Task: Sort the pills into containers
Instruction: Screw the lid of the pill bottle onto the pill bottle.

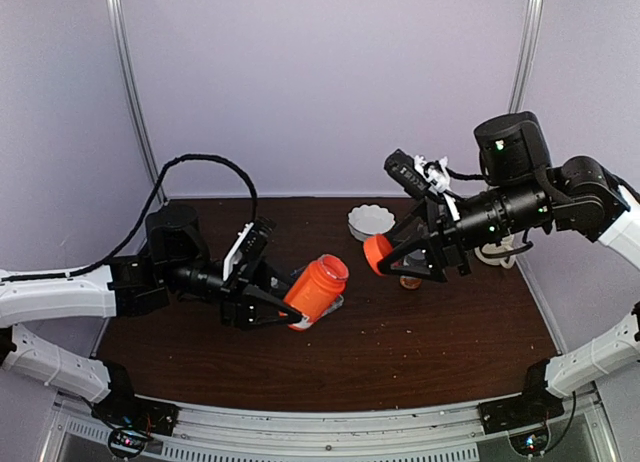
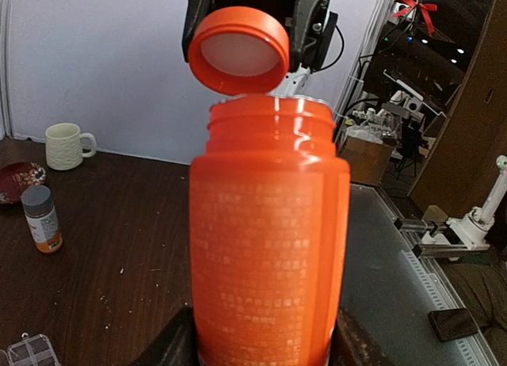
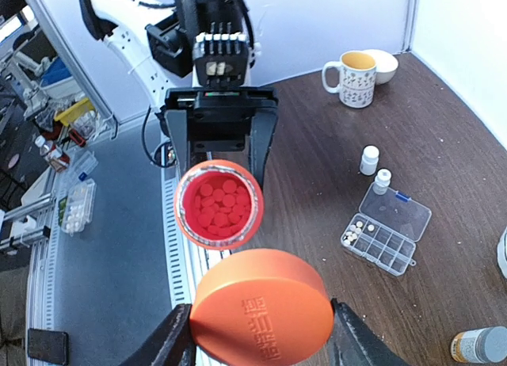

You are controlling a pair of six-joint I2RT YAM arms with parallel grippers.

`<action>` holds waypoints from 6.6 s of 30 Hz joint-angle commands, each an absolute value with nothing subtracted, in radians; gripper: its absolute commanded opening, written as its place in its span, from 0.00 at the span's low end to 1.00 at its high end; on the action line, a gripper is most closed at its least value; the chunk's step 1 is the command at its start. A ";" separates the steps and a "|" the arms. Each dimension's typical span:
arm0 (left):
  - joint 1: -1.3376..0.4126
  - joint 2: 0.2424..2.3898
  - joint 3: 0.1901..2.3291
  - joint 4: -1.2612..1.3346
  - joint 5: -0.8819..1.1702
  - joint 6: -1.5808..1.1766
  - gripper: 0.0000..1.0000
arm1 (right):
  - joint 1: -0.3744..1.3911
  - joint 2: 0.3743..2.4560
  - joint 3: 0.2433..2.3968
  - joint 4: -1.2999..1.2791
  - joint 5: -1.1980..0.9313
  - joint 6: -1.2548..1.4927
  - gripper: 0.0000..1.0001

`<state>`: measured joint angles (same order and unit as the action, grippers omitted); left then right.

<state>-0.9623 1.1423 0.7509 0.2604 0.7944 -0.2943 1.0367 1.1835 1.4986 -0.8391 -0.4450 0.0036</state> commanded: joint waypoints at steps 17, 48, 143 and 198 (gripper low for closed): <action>-0.989 1.225 0.925 -0.023 0.894 -0.209 0.00 | 1.132 1.400 1.686 -0.995 -0.541 -0.155 0.34; -0.994 1.265 0.909 0.485 1.153 -0.528 0.00 | 1.237 1.326 1.576 -0.797 -0.452 -0.199 0.23; -0.980 1.312 1.131 -0.325 0.894 0.030 0.00 | 1.091 1.103 1.323 -0.639 -0.568 -0.673 0.77; -1.019 1.173 1.191 -0.279 0.112 0.301 0.00 | 1.202 1.497 1.655 -0.872 -0.332 -0.010 0.32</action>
<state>-1.0042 1.2045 1.1568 -0.5121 0.4530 0.2173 1.1797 1.4136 1.5986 -0.8234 -0.2996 -0.2516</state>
